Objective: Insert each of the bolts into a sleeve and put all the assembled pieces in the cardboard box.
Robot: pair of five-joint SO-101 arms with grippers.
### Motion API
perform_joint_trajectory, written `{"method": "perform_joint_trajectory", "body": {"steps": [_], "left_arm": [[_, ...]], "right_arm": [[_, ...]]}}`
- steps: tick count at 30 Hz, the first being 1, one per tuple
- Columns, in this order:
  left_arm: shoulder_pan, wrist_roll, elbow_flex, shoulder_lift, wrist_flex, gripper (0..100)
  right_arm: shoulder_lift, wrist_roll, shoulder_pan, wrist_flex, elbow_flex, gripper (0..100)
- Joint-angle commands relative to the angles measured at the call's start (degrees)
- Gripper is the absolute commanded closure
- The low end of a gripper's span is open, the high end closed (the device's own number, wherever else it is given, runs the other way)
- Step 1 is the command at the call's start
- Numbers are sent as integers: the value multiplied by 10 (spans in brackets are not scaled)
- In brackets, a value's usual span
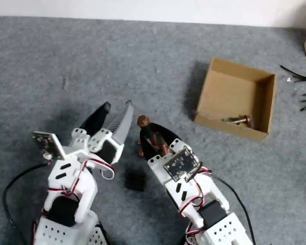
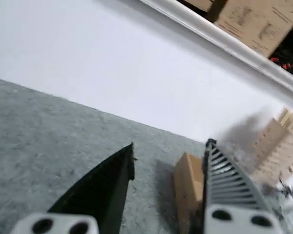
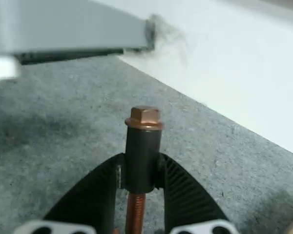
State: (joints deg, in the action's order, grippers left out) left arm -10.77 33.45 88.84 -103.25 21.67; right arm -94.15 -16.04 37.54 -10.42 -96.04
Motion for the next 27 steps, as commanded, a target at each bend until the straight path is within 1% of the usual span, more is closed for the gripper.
{"method": "perform_joint_trajectory", "body": {"steps": [1, 3, 5, 7, 10, 12, 16, 20, 22, 23, 25, 27], "left_arm": [[21, 18, -10, -4, 1, 776], [20, 18, 8, -3, -1, 777], [20, 17, 25, -3, -2, 800], [20, -10, 39, -3, -2, 866], [21, -69, 49, -4, -3, 998], [23, -102, 58, 0, -1, 978], [25, -177, 83, 1, 1, 993], [68, -265, 83, 1, 36, 993], [84, -278, 83, 1, 49, 993], [86, -279, 83, 1, 55, 993], [88, -287, 83, 1, 69, 993], [87, -337, 83, 1, 75, 993]], "right_arm": [[-8, -2, -12, 16, -80, 995], [-9, -2, -29, 16, -80, 995], [-9, -2, -46, 20, -80, 995], [-9, -2, -60, 20, -80, 995], [-9, -1, -76, 20, -80, 995], [-6, -1, -80, 20, -79, 995], [-6, -1, -97, 17, -79, 995], [-10, -1, -168, 40, -79, 995], [-8, -1, -211, 59, -80, 995], [-6, 5, -226, 65, -80, 995], [-6, 50, -245, 63, -80, 995], [-5, 92, -261, 61, -64, 995]]}}
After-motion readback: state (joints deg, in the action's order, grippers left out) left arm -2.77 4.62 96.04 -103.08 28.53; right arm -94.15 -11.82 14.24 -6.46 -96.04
